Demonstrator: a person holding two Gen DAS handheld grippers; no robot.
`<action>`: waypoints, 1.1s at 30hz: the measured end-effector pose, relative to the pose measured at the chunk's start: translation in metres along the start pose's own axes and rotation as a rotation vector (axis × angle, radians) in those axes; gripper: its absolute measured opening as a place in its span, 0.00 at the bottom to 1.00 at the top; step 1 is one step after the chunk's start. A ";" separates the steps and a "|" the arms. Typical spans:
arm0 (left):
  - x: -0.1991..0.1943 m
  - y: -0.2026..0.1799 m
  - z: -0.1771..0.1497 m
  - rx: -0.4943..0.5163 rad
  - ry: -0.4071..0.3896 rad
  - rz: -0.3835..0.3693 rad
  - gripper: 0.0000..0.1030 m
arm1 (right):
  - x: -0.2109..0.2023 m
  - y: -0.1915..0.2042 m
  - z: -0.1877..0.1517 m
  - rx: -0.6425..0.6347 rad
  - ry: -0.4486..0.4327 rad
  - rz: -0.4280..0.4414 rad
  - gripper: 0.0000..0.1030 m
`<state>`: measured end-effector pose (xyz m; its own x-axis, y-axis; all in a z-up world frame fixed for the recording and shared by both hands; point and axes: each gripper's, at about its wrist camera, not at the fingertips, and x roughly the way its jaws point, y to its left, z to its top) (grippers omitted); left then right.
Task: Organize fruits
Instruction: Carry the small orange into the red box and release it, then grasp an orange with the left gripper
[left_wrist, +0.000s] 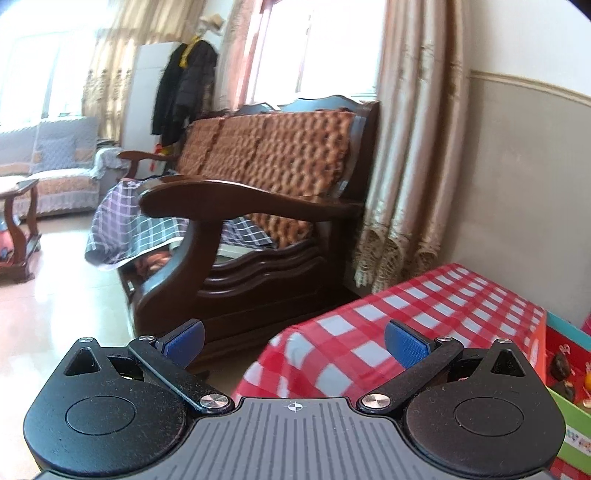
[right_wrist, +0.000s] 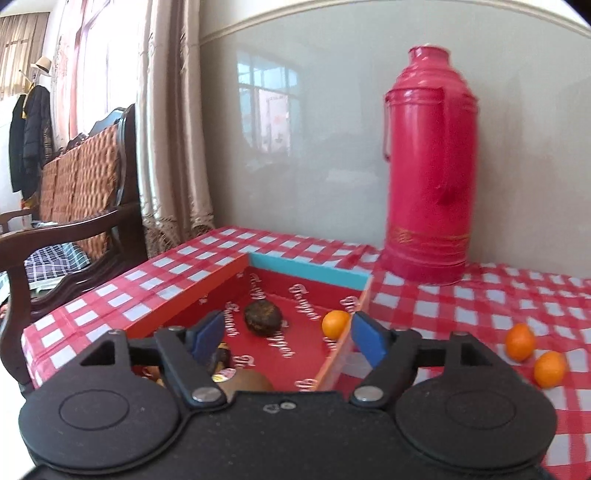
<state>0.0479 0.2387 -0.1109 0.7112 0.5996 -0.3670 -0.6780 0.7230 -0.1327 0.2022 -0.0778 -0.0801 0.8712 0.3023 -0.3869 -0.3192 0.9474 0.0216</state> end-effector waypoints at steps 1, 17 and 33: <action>-0.001 -0.006 -0.001 0.013 -0.001 -0.011 1.00 | -0.003 -0.003 -0.001 -0.002 -0.006 -0.015 0.69; -0.047 -0.153 -0.021 0.305 -0.045 -0.342 1.00 | -0.069 -0.096 -0.053 0.058 -0.109 -0.446 0.80; -0.147 -0.395 -0.072 0.571 0.037 -0.854 0.89 | -0.150 -0.190 -0.084 0.160 -0.153 -0.878 0.94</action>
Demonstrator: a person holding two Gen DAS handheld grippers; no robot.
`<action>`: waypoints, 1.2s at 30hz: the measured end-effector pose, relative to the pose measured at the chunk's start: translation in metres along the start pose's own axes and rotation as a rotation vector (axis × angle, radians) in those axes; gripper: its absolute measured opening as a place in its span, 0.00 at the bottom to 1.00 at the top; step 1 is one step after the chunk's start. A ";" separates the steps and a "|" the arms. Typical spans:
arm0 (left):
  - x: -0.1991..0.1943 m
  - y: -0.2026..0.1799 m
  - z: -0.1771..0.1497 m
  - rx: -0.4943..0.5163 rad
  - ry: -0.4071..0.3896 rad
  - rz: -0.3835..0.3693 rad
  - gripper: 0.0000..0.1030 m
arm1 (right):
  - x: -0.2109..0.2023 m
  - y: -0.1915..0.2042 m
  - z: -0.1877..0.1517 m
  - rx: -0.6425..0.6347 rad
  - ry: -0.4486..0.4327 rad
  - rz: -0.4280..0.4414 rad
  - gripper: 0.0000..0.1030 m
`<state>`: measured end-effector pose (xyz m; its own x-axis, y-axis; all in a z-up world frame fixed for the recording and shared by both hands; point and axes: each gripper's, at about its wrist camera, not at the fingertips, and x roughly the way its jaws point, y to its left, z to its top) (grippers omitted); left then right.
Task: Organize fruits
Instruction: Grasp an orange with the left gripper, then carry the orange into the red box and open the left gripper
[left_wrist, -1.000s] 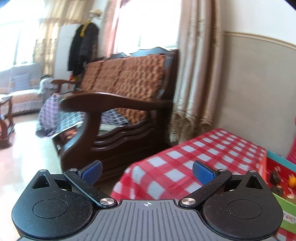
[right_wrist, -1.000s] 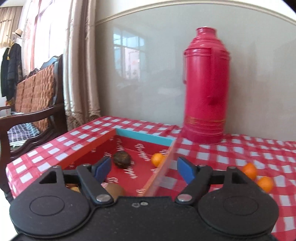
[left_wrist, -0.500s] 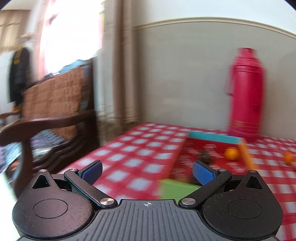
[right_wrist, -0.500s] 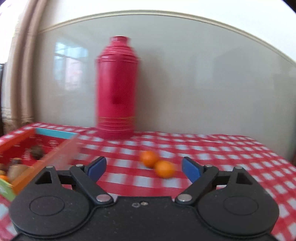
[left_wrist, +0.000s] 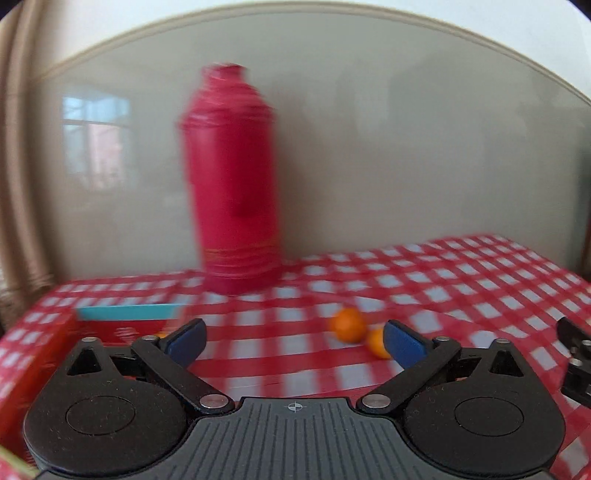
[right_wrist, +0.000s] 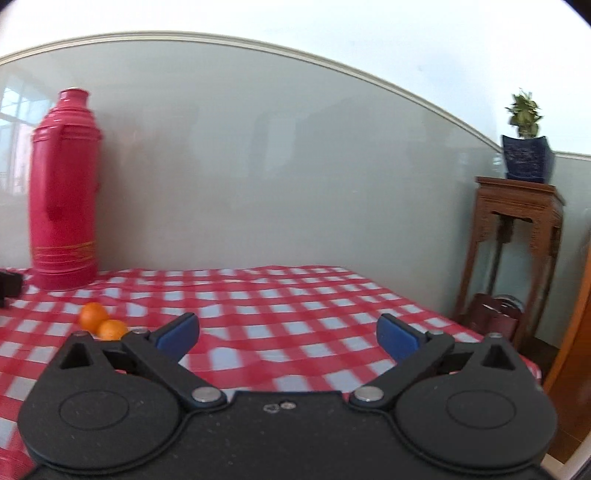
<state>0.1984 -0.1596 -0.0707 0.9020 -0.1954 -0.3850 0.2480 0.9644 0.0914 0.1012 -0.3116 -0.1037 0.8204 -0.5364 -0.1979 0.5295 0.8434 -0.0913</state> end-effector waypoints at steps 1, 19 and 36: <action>0.010 -0.013 0.001 0.015 0.020 -0.020 0.85 | 0.001 -0.007 -0.001 0.008 0.001 -0.003 0.94; 0.107 -0.083 -0.015 -0.009 0.207 -0.050 0.40 | 0.000 -0.050 -0.005 0.060 0.003 -0.030 0.94; 0.057 -0.028 -0.001 -0.006 0.073 -0.005 0.37 | 0.003 -0.017 -0.004 0.023 0.019 0.063 0.94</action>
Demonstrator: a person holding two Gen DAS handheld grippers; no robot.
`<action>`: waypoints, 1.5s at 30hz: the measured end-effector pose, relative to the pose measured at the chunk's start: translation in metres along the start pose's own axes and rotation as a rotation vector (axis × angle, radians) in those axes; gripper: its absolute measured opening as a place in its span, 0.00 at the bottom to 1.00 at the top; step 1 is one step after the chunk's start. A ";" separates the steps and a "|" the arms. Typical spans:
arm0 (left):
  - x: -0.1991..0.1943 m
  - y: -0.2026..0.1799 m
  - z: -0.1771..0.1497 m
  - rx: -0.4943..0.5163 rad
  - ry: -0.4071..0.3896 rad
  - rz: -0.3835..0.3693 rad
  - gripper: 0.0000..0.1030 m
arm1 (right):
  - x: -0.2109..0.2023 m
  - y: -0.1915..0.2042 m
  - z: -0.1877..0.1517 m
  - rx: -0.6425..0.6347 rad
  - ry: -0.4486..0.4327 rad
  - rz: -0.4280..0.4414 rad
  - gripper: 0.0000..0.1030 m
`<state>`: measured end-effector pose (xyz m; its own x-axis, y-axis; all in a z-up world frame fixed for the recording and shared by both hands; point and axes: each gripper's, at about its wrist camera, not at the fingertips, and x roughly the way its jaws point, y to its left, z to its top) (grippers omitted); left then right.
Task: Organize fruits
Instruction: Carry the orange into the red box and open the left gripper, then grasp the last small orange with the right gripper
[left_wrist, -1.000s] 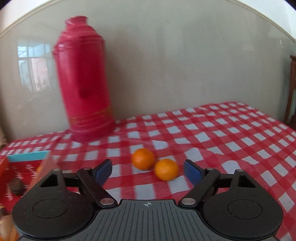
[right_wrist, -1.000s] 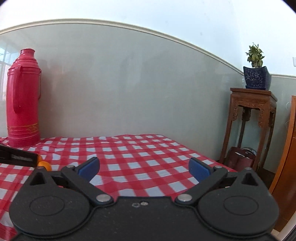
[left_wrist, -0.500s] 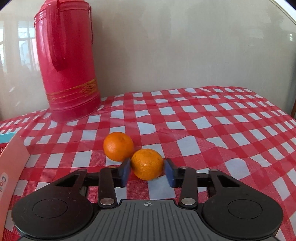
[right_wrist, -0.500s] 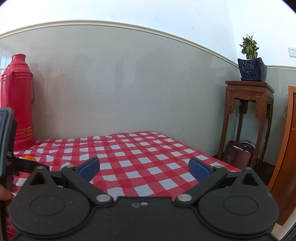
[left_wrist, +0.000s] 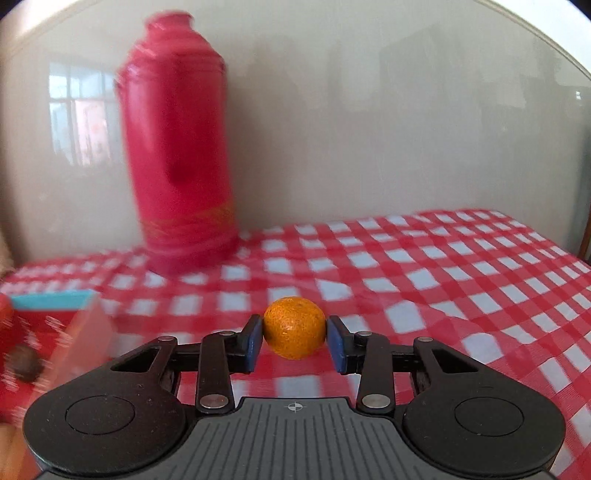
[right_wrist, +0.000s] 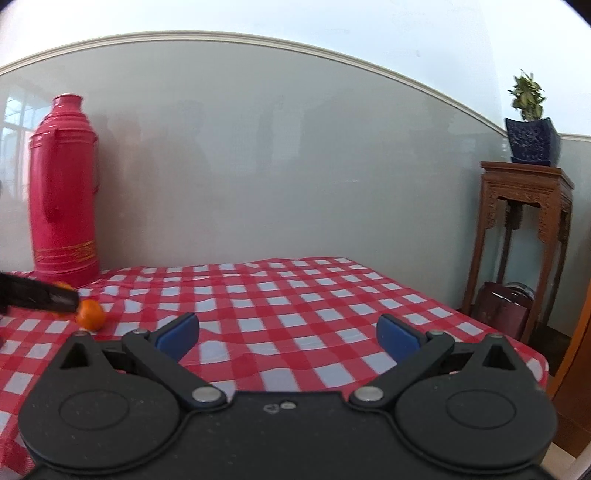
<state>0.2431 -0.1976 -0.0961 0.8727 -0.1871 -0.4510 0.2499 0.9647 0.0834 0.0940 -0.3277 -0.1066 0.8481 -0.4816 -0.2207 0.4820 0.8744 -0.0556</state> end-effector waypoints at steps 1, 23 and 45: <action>-0.007 0.011 0.000 0.000 -0.012 0.017 0.37 | 0.000 0.004 0.000 -0.006 -0.001 0.011 0.94; -0.049 0.212 -0.050 -0.141 0.042 0.426 0.37 | -0.020 0.126 -0.006 -0.148 -0.034 0.360 0.94; -0.151 0.261 -0.085 -0.288 -0.109 0.523 1.00 | -0.010 0.179 -0.007 -0.149 0.023 0.502 0.94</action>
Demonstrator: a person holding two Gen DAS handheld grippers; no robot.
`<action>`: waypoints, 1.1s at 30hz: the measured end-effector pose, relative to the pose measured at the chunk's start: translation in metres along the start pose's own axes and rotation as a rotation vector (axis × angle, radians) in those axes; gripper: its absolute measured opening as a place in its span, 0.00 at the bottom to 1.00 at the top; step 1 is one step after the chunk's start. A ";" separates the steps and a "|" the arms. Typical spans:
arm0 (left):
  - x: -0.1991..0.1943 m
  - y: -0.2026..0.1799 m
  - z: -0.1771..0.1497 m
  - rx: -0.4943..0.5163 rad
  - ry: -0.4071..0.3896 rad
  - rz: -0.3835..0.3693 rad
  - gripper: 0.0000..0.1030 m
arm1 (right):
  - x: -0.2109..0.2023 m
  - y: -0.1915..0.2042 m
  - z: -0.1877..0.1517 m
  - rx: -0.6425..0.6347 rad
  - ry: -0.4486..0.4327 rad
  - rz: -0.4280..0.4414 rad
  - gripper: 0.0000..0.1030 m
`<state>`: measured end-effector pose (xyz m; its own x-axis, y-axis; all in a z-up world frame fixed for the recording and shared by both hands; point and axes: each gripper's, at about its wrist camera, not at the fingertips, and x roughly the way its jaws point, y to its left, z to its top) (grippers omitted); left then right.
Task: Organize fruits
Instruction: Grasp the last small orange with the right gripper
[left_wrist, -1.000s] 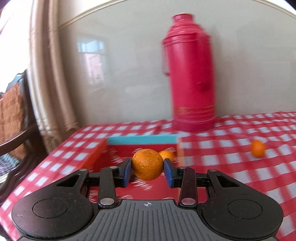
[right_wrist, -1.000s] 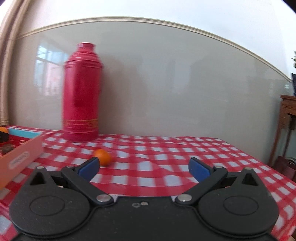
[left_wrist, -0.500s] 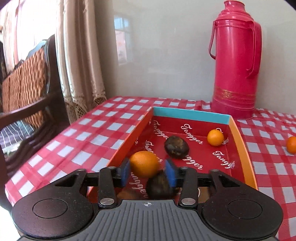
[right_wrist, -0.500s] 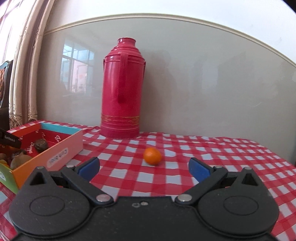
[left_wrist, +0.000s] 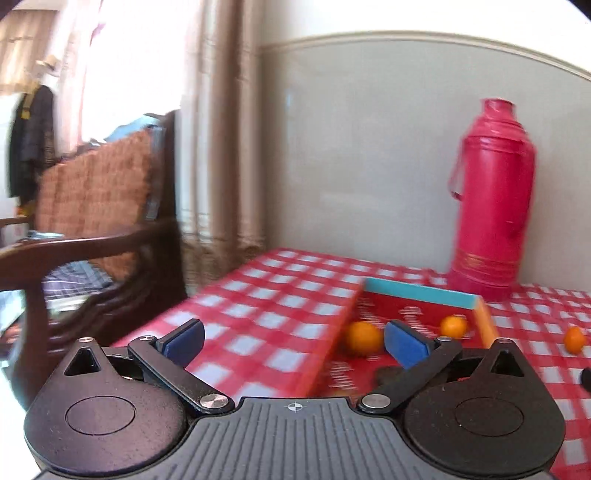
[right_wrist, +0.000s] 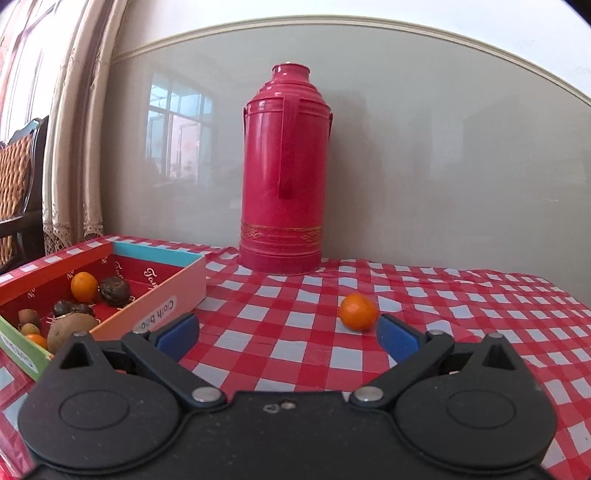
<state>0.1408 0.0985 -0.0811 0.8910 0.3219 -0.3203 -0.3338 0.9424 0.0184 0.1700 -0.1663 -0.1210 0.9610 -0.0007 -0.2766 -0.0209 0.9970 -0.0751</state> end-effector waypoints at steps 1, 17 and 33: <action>-0.003 0.008 -0.002 -0.002 -0.011 0.018 1.00 | 0.003 0.000 0.001 0.003 0.009 0.003 0.94; -0.019 0.068 -0.030 -0.121 -0.013 0.228 1.00 | 0.066 -0.022 0.021 0.014 0.099 -0.061 0.92; -0.017 0.098 -0.035 -0.160 0.017 0.293 1.00 | 0.161 -0.054 0.016 0.101 0.360 -0.135 0.41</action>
<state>0.0819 0.1821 -0.1069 0.7448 0.5746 -0.3393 -0.6207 0.7832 -0.0363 0.3300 -0.2187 -0.1462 0.7947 -0.1420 -0.5902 0.1439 0.9886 -0.0442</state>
